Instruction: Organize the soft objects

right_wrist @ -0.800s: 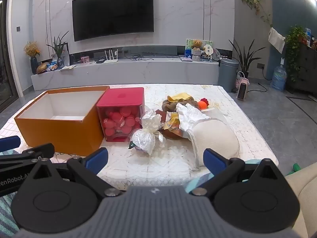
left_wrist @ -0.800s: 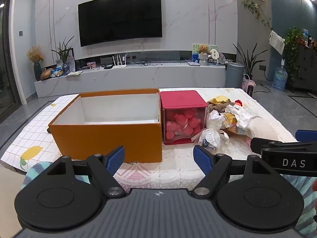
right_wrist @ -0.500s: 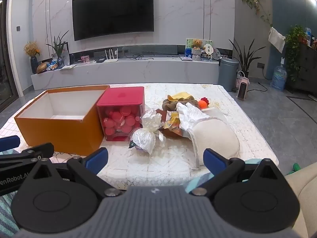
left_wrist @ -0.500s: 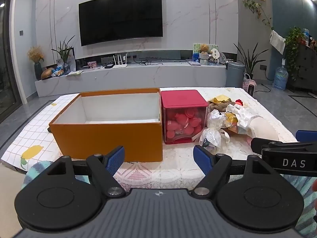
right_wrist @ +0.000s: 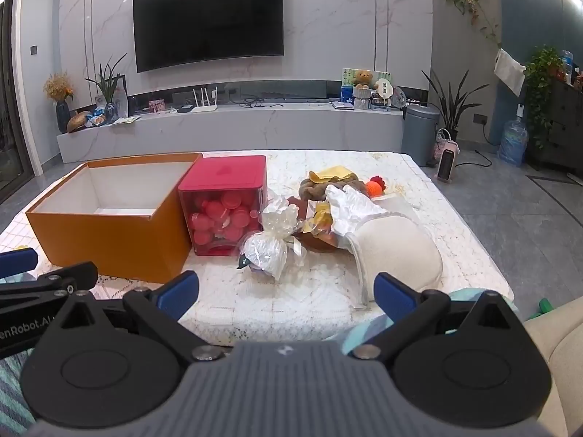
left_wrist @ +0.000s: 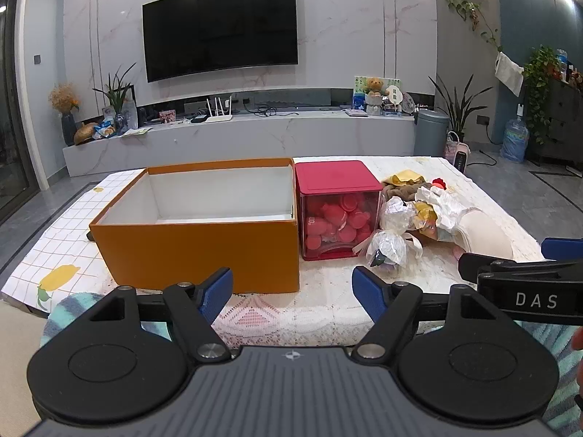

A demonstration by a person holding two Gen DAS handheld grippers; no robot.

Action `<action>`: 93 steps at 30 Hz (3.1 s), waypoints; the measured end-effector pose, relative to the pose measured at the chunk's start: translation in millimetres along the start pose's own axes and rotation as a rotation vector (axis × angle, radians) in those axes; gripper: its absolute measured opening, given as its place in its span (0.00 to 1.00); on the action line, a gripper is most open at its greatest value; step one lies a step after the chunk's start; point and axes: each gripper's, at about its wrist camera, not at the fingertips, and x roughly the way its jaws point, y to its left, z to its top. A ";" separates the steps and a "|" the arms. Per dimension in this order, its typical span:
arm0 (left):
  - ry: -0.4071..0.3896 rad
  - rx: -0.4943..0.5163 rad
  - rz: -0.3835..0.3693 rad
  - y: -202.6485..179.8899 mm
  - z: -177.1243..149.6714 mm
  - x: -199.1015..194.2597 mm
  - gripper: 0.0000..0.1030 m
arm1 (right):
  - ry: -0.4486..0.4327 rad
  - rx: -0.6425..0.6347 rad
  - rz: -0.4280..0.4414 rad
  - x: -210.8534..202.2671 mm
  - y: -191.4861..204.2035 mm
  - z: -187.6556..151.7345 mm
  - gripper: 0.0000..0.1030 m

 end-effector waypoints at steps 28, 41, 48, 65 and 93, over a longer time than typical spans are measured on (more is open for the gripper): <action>0.004 0.001 0.004 1.2 -2.7 1.7 0.84 | 0.011 -0.003 0.003 5.6 2.3 -7.1 0.97; 0.010 0.002 0.006 1.6 -6.0 3.3 0.84 | 0.011 -0.003 0.002 6.3 2.0 -7.4 0.97; 0.011 0.003 0.006 1.9 -6.7 3.5 0.84 | 0.017 0.000 0.001 7.5 1.4 -8.2 0.97; 0.013 0.002 0.006 2.0 -7.9 3.4 0.84 | 0.024 0.001 -0.004 9.9 2.6 -8.9 0.97; 0.018 -0.003 -0.163 -11.0 -3.7 16.0 0.63 | 0.046 0.036 0.009 25.6 -18.2 -10.9 0.93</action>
